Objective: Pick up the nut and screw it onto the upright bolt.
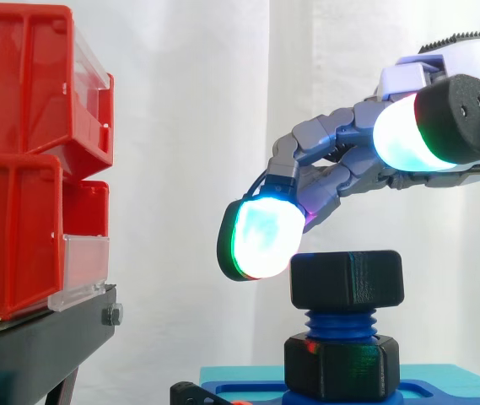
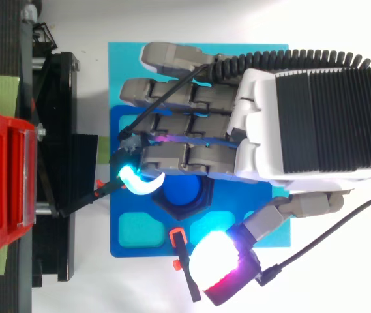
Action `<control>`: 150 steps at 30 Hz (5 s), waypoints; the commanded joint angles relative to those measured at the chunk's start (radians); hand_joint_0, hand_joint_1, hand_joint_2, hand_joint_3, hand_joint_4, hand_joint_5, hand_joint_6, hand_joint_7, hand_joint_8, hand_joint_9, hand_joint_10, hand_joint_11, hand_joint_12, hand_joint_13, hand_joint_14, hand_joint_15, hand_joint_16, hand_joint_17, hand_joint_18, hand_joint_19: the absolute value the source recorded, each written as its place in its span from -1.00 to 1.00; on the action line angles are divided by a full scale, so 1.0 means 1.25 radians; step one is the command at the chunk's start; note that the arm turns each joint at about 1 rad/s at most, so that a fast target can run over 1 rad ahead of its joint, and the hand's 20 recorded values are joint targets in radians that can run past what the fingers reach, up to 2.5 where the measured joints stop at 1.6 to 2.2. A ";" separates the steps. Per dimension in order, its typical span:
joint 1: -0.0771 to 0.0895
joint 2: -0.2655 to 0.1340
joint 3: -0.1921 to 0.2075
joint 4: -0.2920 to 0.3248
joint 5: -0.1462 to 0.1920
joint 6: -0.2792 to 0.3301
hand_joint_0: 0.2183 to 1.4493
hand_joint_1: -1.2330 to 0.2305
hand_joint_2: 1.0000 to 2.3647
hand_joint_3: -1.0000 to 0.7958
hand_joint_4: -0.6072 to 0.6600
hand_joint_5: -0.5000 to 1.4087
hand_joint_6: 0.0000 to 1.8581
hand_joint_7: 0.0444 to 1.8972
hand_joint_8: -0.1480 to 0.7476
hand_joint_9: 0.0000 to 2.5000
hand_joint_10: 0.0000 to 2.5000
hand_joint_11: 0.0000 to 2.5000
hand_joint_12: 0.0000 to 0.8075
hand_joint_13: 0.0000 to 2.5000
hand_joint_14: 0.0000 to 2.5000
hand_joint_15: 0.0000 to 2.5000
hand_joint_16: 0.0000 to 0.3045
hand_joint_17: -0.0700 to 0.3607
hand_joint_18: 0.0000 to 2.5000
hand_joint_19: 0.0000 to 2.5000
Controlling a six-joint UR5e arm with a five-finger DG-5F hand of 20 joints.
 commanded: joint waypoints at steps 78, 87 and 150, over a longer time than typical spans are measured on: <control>-0.007 0.000 0.037 -0.046 -0.031 -0.041 -0.60 0.48 -1.00 -0.44 0.21 -0.72 -0.46 -0.34 -0.15 -0.82 -1.00 -1.00 -0.13 -0.99 -1.00 -1.00 -0.68 -0.17 -1.00 -1.00; -0.007 0.001 0.037 -0.060 -0.033 -0.037 -0.59 0.46 -1.00 -0.44 0.29 -0.68 -0.46 -0.21 -0.11 -0.77 -1.00 -1.00 -0.15 -0.96 -1.00 -1.00 -0.70 -0.20 -1.00 -1.00; -0.065 0.002 0.068 -0.098 -0.106 -0.047 -0.58 0.37 -1.00 -0.44 0.28 -0.69 -0.46 -0.18 -0.08 -0.63 -1.00 -1.00 -0.18 -0.83 -1.00 -1.00 -0.74 -0.25 -1.00 -1.00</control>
